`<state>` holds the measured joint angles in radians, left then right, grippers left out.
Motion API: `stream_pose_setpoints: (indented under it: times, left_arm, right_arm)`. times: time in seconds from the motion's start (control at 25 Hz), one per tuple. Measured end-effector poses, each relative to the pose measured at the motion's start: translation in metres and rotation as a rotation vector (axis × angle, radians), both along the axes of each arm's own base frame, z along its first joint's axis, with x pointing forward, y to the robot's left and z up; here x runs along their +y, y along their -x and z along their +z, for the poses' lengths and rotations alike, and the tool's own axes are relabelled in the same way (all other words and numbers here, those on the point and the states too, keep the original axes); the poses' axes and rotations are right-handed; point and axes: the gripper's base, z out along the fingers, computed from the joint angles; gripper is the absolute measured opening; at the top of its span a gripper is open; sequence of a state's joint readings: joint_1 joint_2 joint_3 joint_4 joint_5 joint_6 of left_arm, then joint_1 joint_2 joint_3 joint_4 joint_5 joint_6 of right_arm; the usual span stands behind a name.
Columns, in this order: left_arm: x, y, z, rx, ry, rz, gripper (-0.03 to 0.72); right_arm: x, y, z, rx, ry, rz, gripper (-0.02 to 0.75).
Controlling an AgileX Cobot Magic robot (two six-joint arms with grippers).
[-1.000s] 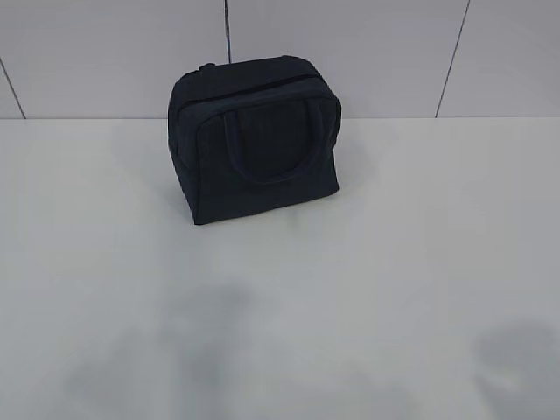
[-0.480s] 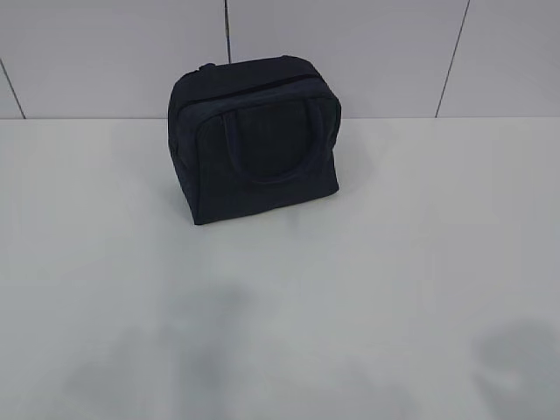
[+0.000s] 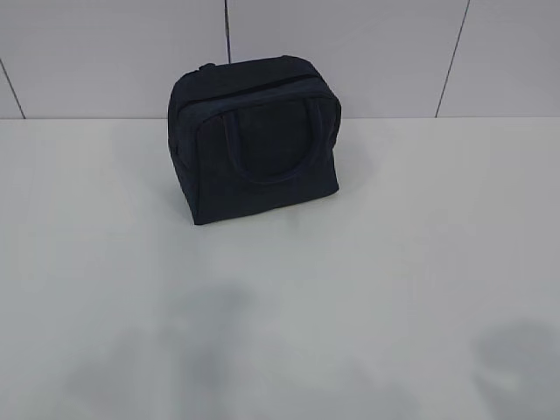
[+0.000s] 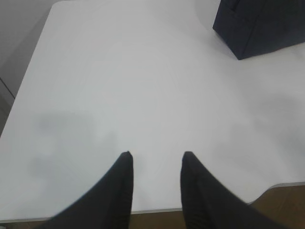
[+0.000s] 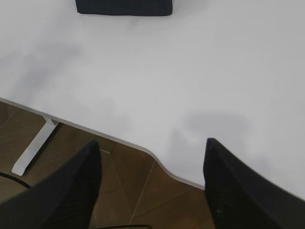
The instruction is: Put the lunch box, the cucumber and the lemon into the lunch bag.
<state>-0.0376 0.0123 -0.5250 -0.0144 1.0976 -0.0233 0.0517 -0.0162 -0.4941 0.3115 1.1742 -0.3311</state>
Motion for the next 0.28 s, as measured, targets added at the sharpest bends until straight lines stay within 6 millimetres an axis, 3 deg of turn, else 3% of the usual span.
stream_pose_setpoints:
  times: [0.28]
  left_arm:
    - [0.0, 0.0, 0.0, 0.0, 0.0, 0.0, 0.237]
  right_arm:
    - [0.0, 0.0, 0.0, 0.0, 0.0, 0.0, 0.505]
